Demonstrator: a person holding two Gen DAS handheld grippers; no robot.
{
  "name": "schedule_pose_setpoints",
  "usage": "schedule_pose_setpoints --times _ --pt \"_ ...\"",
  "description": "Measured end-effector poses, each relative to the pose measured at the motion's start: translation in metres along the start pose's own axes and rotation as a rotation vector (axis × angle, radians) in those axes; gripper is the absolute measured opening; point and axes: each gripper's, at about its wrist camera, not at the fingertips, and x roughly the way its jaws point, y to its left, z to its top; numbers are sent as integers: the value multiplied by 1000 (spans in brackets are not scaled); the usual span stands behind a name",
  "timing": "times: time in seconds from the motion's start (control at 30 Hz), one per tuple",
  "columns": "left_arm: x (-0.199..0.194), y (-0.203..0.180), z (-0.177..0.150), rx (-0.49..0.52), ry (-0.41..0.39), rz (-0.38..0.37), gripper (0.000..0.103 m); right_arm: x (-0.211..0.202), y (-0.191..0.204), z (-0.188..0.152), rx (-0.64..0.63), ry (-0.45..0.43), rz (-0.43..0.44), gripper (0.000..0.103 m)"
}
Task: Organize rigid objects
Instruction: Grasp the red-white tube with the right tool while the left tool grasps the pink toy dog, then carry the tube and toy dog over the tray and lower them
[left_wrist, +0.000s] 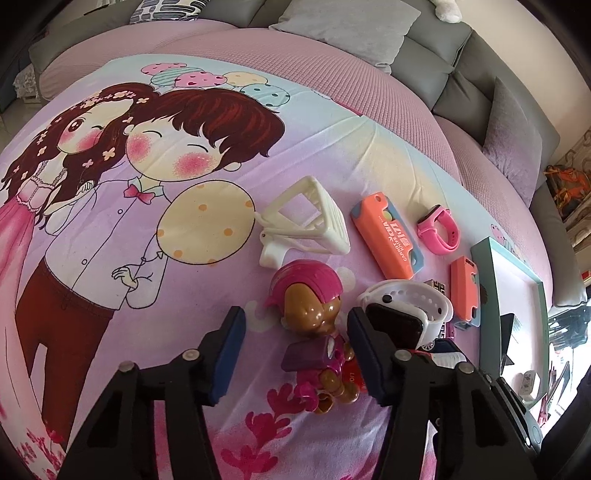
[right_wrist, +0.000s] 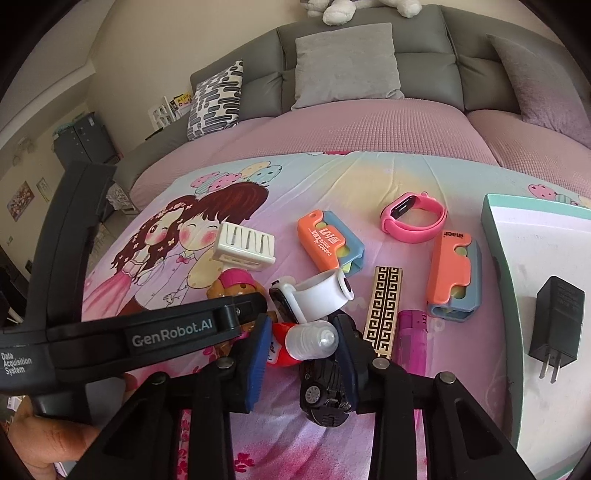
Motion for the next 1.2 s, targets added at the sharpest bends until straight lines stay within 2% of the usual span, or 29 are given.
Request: schedule_pose_setpoints --times 0.07,0.1,0.4,0.8,1.2 --pt "0 2 0 -14 -5 -20 42 -1 -2 1 9 -1 4 35" --pt "-1 5 0 -27 -6 -33 42 -2 -3 1 11 -2 4 35" --pt "-7 12 -2 -47 -22 -39 42 -15 -10 4 50 -31 43 24" --pt "-32 12 -1 -36 -81 -37 41 -45 -19 14 110 -134 54 21" --pt "-79 0 2 -10 -202 -50 41 -72 -37 21 159 -217 11 20"
